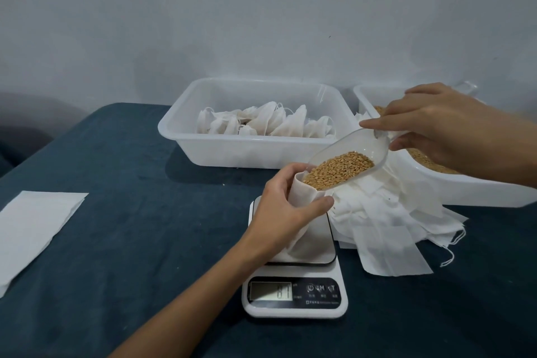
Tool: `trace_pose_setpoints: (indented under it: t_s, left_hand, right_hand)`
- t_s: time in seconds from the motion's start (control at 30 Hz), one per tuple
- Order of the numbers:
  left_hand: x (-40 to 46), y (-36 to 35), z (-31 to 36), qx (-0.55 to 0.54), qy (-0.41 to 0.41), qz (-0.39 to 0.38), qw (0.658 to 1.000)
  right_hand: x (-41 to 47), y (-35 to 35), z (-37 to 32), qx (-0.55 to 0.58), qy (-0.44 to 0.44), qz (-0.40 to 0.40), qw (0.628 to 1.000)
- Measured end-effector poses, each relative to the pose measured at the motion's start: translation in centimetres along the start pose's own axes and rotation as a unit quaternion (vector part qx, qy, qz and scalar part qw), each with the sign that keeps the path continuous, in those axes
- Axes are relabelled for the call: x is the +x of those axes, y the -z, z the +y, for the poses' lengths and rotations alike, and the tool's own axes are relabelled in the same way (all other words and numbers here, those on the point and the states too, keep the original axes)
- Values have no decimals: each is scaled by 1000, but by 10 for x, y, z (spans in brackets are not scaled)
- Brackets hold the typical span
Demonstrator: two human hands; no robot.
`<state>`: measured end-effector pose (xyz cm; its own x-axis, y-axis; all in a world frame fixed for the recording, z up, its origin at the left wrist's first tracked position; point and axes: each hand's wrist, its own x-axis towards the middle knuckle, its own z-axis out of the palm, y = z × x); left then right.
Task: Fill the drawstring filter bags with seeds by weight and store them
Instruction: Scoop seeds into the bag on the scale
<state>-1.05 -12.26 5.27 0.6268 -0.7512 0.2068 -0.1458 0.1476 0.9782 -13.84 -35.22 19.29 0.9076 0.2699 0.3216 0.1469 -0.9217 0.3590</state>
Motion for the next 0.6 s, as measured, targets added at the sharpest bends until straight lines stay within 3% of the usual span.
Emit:
trace_pose_setpoints:
  t_s: [0.6]
  left_hand:
    - [0, 1, -1, 6, -6, -7, 1000]
  right_hand:
    - [-2, -1, -6, 48, -31, -17, 998]
